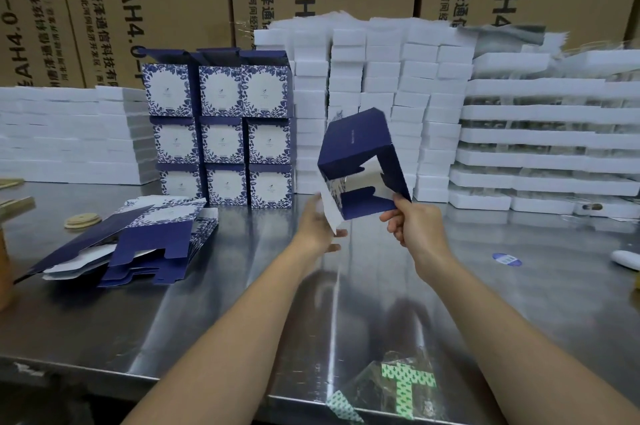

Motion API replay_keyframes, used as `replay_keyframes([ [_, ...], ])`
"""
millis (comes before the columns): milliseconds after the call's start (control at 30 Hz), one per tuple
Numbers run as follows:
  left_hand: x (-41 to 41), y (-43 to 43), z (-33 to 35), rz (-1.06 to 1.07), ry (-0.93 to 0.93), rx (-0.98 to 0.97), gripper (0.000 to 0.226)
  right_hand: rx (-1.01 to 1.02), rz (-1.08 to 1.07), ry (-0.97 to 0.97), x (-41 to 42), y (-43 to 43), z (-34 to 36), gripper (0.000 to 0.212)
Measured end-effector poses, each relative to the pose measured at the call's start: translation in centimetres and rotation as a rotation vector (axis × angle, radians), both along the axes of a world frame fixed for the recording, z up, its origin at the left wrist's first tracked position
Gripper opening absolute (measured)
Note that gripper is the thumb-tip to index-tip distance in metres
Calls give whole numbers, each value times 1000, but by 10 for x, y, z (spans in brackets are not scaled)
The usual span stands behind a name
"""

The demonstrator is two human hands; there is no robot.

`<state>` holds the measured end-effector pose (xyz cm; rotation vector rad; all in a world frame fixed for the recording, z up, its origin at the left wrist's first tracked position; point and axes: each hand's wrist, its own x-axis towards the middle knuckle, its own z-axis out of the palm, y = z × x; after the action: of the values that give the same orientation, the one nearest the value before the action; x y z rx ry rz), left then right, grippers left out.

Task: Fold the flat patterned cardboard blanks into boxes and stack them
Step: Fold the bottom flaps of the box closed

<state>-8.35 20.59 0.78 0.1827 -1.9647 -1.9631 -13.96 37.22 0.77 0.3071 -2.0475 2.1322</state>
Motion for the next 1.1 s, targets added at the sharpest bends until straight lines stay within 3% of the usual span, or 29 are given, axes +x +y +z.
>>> replay_keyframes([
  [67,-5,-9,4,10,130,225,53,25,-21,24,-2,3,-2,46],
  [167,-9,-18,-1,14,238,26,75,149,-98,77,-4,5,-8,48],
  [233,-12,-17,-6,18,218,-186,67,252,-145,91,-4,6,-11,49],
  [333,-10,-11,-11,-74,165,-250,72,336,-194,136,-7,9,-14,59],
  [533,-12,-10,-14,-167,8,-69,91,410,-115,251,-6,10,-18,38],
  [633,-12,-10,-12,-189,-4,23,83,458,-90,305,-9,7,-21,40],
  [800,-12,-6,-13,-143,4,93,81,535,-57,297,-7,9,-23,73],
  [933,-13,-5,-16,-39,83,249,61,484,-14,228,-10,5,-23,62],
  [1100,-14,-6,-18,113,91,290,43,331,86,82,-5,2,-24,50],
])
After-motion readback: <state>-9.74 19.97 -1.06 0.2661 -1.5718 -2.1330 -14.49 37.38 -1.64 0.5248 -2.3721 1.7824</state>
